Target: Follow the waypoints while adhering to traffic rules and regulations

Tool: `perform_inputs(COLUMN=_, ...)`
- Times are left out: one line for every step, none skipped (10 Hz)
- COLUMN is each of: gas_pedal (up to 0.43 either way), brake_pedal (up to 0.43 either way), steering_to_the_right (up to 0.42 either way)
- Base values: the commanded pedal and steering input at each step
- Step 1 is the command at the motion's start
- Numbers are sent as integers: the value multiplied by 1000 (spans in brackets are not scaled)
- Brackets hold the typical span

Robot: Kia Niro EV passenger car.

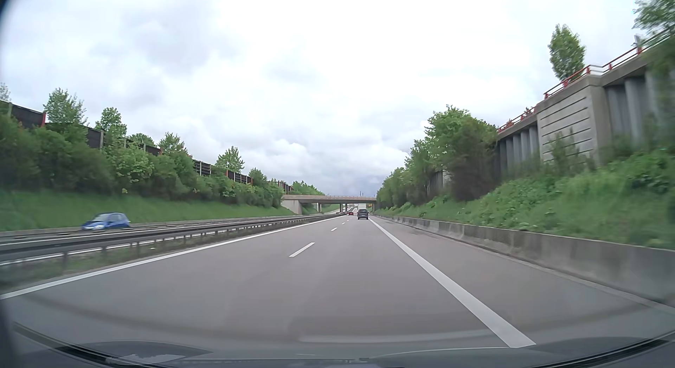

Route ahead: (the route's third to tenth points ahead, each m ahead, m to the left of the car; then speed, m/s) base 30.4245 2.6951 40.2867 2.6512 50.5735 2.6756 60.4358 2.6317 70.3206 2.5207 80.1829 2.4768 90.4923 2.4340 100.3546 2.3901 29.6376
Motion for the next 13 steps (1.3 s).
perform_inputs(gas_pedal=280, brake_pedal=12, steering_to_the_right=0)
perform_inputs(gas_pedal=280, brake_pedal=12, steering_to_the_right=0)
perform_inputs(gas_pedal=280, brake_pedal=6, steering_to_the_right=0)
perform_inputs(gas_pedal=280, brake_pedal=12, steering_to_the_right=0)
perform_inputs(gas_pedal=287, brake_pedal=12, steering_to_the_right=0)
perform_inputs(gas_pedal=287, brake_pedal=12, steering_to_the_right=0)
perform_inputs(gas_pedal=299, brake_pedal=12, steering_to_the_right=0)
perform_inputs(gas_pedal=299, brake_pedal=12, steering_to_the_right=0)
perform_inputs(gas_pedal=299, brake_pedal=12, steering_to_the_right=0)
perform_inputs(gas_pedal=299, brake_pedal=12, steering_to_the_right=0)
perform_inputs(gas_pedal=299, brake_pedal=12, steering_to_the_right=0)
perform_inputs(gas_pedal=299, brake_pedal=12, steering_to_the_right=0)
perform_inputs(gas_pedal=299, brake_pedal=12, steering_to_the_right=0)
